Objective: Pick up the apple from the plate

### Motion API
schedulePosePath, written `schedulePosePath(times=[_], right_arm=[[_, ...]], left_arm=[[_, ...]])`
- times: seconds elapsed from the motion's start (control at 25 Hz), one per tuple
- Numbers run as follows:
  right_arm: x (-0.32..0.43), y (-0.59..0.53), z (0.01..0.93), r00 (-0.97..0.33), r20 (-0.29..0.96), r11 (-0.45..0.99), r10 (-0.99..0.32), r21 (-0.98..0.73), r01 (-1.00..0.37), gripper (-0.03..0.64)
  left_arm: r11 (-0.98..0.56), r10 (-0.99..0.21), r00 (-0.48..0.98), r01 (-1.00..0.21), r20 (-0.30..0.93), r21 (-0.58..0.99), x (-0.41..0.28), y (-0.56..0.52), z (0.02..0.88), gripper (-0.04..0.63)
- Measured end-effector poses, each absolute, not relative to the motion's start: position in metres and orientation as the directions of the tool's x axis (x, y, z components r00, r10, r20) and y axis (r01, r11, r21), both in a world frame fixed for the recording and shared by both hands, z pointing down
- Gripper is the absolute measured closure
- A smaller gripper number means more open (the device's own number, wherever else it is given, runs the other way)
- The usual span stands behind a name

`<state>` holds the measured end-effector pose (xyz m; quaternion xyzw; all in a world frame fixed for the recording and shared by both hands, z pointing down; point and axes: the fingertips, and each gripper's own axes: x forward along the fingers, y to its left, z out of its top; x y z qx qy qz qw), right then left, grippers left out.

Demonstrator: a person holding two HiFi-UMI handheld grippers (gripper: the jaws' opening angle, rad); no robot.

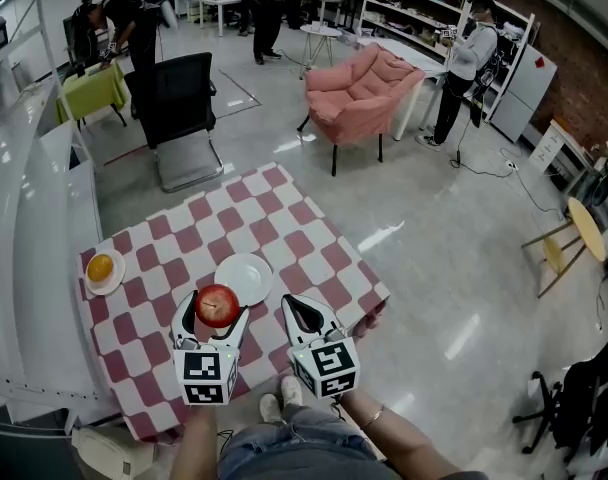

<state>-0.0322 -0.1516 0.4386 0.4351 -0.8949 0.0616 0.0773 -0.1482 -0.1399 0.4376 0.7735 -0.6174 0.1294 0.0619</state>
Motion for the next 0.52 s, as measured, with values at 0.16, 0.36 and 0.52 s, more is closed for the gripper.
schedulePosePath(times=[0.16,0.36,0.52], right_arm=[[-0.0331,-0.1524,0.4394,-0.609,0.191,0.614,-0.77,-0.038,-0.788,0.609],[-0.037,-0.1525,0.4374,-0.609,0.194,0.617,-0.769,-0.025,-0.787,0.609],[-0.0395,-0.1556,0.4362,-0.612,0.192,0.619,-0.768,-0.028,-0.785,0.609]], left_arm=[[-0.229,-0.939,0.203,-0.972,0.277,-0.062,-0.1502,-0.1405,0.44,0.193],[-0.233,-0.937,0.21,-0.971,0.278,-0.051,-0.1508,-0.1403,0.4394,0.193],[-0.239,-0.936,0.219,-0.97,0.276,-0.038,-0.1515,-0.1427,0.4394,0.193]])
